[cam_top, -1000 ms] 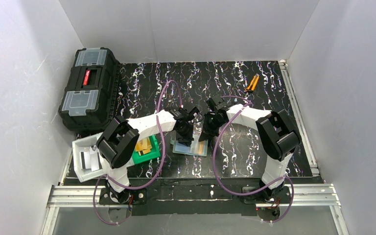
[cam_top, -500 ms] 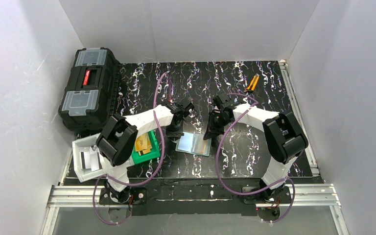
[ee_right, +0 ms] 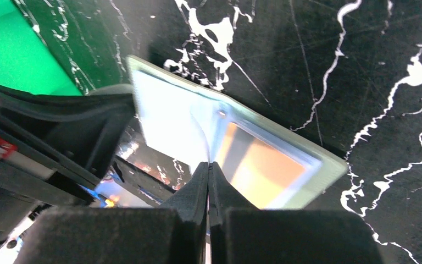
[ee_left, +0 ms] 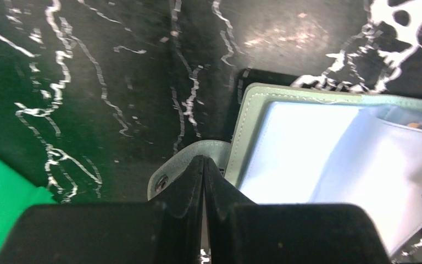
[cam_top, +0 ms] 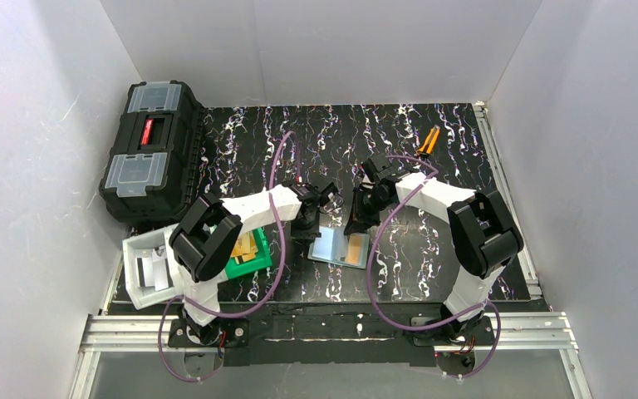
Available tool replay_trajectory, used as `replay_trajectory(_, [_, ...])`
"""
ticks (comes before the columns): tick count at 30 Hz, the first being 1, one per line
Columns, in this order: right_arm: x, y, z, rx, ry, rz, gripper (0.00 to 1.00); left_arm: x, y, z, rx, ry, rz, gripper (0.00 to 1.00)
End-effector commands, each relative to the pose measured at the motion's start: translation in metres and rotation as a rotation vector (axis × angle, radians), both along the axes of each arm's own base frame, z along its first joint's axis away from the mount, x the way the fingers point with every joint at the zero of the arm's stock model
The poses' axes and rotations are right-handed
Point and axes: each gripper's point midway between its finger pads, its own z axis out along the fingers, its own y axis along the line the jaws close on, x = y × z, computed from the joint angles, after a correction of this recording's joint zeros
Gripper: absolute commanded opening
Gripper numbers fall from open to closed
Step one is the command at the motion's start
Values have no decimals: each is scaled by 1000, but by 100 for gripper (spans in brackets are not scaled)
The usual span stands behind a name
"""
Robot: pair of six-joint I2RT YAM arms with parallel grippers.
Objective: Take the credit cards out of the card holder
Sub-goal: Remove the credit card from the card holder.
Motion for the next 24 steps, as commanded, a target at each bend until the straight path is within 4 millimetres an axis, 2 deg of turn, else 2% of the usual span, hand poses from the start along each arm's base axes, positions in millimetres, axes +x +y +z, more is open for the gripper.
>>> replay_trajectory(1, [8,12,28,75,-26,11,1,-23,-25,-5,-116,60,-3,0])
replay_trajectory(8, [9,24,33,132,3,-6,1,-30,-34,7,-213,57,17,0])
replay_trajectory(12, [10,29,27,127,15,-9,1,-32,-38,17,-253,54,13,2])
replay_trajectory(17, [11,38,14,116,41,-17,1,-30,-35,43,-273,7,18,8])
replay_trajectory(22, [7,43,1,98,62,-22,1,-25,-19,70,-240,-59,29,15])
replay_trajectory(24, [7,44,1,95,60,-24,12,-25,-17,81,-253,-75,26,15])
